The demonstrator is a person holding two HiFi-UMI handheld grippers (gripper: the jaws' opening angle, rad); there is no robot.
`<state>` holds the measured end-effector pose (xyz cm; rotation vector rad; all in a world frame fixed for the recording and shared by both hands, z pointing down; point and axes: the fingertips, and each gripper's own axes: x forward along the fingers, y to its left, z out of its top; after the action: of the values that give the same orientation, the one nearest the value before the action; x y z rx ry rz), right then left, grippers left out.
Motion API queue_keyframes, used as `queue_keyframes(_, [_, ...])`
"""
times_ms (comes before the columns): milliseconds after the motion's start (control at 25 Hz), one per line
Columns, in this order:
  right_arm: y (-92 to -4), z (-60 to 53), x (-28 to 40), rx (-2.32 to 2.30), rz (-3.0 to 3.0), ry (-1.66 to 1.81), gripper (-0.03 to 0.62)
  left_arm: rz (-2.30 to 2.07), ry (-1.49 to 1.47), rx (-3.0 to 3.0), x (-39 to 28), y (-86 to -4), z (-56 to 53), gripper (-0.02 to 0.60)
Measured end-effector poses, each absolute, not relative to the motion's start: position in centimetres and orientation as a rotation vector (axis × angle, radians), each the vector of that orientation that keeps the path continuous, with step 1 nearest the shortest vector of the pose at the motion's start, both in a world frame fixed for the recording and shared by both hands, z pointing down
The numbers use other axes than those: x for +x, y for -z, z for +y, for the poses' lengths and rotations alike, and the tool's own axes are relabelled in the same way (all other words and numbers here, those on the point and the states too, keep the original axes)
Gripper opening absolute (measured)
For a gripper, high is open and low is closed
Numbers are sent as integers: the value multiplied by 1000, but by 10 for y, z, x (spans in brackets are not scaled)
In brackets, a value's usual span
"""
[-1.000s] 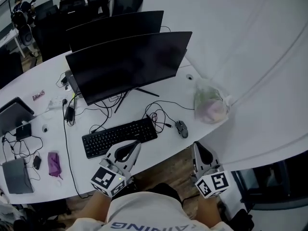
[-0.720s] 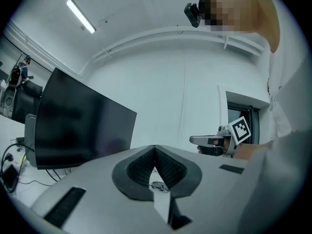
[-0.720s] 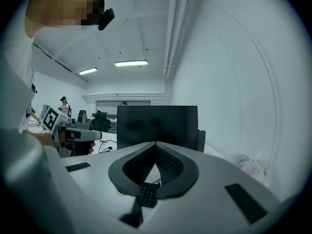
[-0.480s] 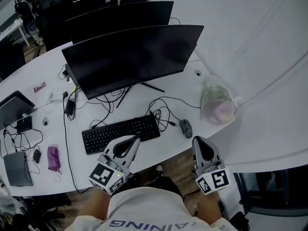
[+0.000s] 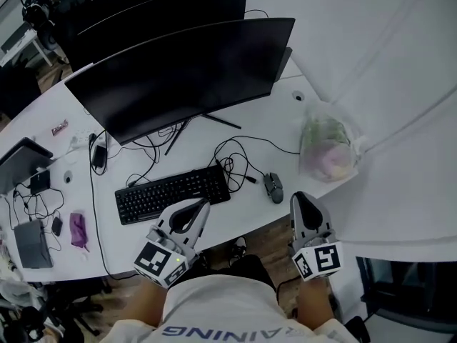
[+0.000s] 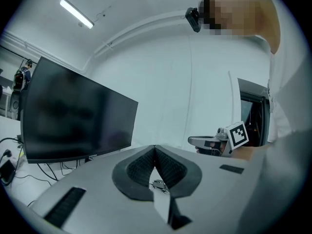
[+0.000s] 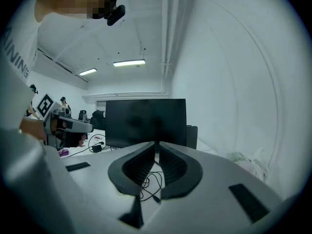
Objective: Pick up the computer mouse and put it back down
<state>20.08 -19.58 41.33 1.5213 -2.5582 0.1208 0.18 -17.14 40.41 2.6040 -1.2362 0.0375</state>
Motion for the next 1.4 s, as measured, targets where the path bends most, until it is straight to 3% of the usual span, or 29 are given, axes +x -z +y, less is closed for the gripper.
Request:
queue_keyframes(200, [-446,-213,209,1471,-2521,-163,27,-1252,-88,2572,17,-417,-179,5])
queue_keyframes(320, [-469,-224,212,1466,-2494,-225,131,-1261,-104,2550,22,-422,-184,5])
queue_keyframes(600, [-527,-242,213,1421,-2410,-304,219,-1306,-145,2472,20,-436,-190,5])
queue_keyframes(1400, [-677,-261,215,1304,-2195,-424,335,-1355,-287,2289,16,-497,-201,5])
